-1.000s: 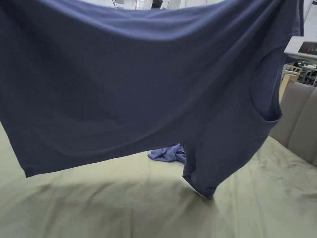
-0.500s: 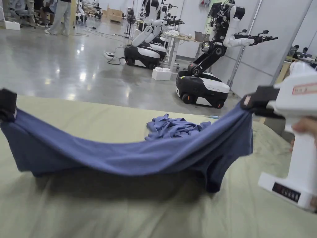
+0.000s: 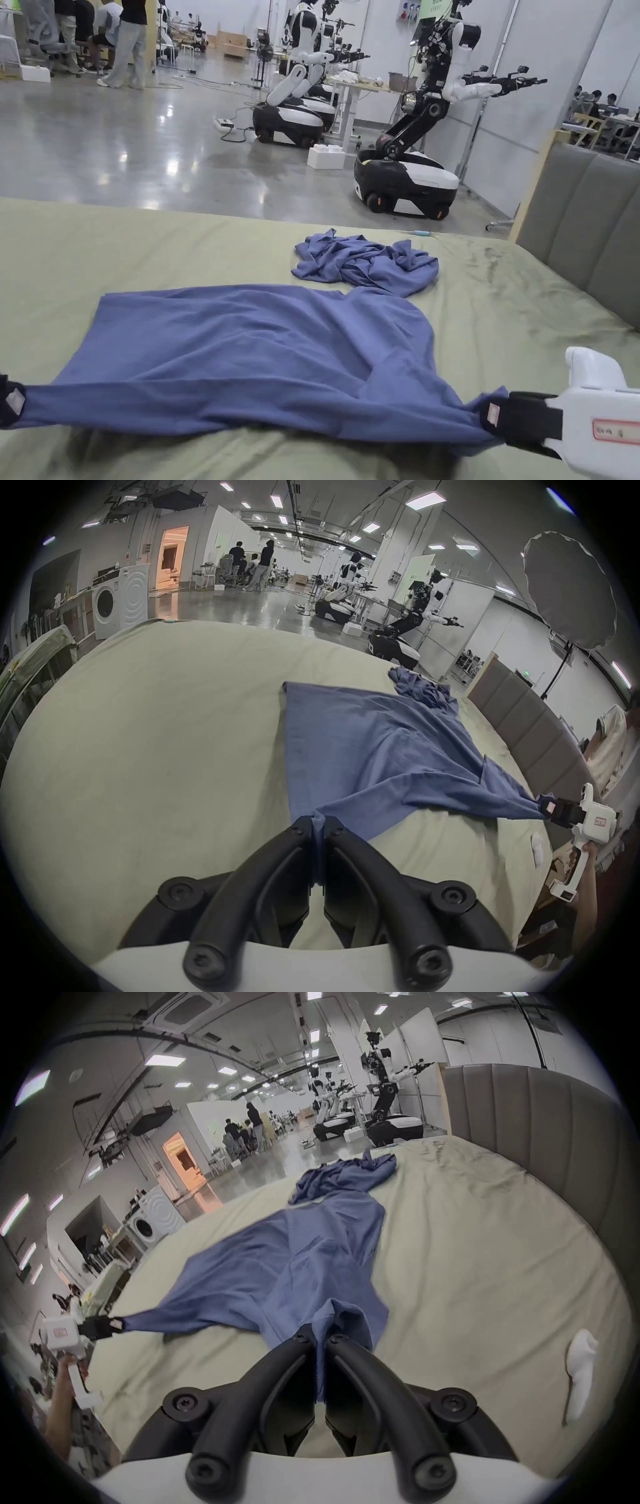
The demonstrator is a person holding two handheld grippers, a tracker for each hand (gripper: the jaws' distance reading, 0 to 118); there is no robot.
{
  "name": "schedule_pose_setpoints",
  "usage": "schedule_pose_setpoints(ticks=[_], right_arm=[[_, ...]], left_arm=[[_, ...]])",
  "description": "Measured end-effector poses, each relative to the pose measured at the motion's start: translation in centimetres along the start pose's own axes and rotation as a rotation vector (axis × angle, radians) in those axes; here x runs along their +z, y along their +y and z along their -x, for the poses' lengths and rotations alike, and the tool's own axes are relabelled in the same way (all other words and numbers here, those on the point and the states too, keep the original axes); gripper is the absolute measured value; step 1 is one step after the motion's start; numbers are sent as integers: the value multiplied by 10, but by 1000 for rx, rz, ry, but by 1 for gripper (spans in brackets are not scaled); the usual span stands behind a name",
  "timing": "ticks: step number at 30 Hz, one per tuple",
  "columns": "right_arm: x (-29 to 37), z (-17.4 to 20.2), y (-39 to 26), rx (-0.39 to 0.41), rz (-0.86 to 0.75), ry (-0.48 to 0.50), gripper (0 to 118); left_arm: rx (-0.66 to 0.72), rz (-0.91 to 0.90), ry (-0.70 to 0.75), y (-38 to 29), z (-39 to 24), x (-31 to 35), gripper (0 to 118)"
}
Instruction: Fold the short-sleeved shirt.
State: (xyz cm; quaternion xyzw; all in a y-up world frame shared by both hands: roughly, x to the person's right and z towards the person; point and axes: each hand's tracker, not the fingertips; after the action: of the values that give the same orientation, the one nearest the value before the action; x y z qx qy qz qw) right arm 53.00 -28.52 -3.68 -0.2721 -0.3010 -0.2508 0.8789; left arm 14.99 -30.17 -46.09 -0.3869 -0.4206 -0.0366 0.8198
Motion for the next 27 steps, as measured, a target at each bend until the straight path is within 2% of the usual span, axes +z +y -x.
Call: schedule_pose_setpoints(ticks=[8,15,20,24,26,27], right_arm=[[89,-9,-54,-39,-28,20,5],[145,-5,-113,7,-1,-23,5],[148,-19,-158,-36,62,-98,5],[124,-30,-185,-56,132,-146,5],[112,-34,-192,-63,158,-154,6],[109,-35,-195,-78,166,-160,14]], left_arm=[[76,-104,5,-42,20,105,6],[56,-86,37,-112,23,158,6],[122,-1,28,-175,28,167,6],[242,51,52,-204,42,153,6],[256,65,47,-210,48,144,6],[254,66,45,-211,46,142,7]])
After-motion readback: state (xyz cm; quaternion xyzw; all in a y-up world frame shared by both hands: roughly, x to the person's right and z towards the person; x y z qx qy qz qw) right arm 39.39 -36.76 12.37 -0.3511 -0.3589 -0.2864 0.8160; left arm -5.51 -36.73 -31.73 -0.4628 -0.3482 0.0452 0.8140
